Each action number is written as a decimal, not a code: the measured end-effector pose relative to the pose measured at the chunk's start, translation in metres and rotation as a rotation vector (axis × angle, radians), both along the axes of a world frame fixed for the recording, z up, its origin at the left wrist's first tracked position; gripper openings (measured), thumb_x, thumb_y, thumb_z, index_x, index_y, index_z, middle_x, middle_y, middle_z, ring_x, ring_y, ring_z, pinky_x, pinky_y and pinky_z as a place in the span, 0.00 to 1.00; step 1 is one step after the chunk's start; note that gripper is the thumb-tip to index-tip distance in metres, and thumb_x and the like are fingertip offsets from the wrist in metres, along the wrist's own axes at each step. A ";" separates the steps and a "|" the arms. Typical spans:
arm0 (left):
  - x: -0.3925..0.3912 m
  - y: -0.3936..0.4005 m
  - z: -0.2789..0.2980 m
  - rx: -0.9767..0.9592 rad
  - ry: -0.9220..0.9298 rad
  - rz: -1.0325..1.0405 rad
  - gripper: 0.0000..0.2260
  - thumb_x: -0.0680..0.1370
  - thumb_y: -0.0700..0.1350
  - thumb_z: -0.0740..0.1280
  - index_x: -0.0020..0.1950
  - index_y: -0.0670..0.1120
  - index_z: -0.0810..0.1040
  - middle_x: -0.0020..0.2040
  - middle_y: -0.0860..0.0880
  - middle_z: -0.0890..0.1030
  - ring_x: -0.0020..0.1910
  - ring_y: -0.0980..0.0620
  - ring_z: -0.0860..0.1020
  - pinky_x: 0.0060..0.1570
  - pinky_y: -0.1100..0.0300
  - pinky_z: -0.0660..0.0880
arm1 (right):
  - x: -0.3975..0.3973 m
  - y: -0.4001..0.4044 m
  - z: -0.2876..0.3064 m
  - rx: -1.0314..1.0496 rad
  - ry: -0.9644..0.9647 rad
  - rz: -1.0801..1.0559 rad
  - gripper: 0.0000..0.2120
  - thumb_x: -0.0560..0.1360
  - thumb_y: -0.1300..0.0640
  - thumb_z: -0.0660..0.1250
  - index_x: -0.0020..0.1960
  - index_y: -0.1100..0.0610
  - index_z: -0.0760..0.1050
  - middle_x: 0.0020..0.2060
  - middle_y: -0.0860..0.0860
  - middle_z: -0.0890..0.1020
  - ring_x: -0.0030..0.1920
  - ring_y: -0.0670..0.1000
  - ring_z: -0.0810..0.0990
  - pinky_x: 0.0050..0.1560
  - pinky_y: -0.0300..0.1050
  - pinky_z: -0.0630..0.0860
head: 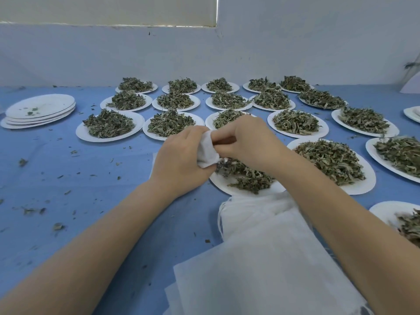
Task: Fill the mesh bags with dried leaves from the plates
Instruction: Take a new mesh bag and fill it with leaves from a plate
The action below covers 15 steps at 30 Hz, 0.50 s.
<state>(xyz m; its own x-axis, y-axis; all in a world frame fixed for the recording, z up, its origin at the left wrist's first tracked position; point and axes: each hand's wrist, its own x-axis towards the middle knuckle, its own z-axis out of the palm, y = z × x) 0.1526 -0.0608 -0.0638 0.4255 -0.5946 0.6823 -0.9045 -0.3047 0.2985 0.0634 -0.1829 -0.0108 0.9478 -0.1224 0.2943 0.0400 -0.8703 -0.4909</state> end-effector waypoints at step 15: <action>-0.001 0.001 0.006 0.066 -0.045 -0.009 0.21 0.65 0.46 0.69 0.54 0.37 0.77 0.46 0.42 0.81 0.39 0.41 0.79 0.39 0.56 0.69 | -0.002 -0.001 0.001 0.147 0.026 0.060 0.05 0.73 0.61 0.68 0.43 0.55 0.83 0.33 0.52 0.81 0.33 0.47 0.75 0.39 0.42 0.72</action>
<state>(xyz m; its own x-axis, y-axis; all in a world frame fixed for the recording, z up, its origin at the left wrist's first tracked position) 0.1520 -0.0595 -0.0580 0.3898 -0.6423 0.6599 -0.9193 -0.3139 0.2375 0.0618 -0.1840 -0.0095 0.9617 -0.1056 0.2530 0.0755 -0.7852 -0.6146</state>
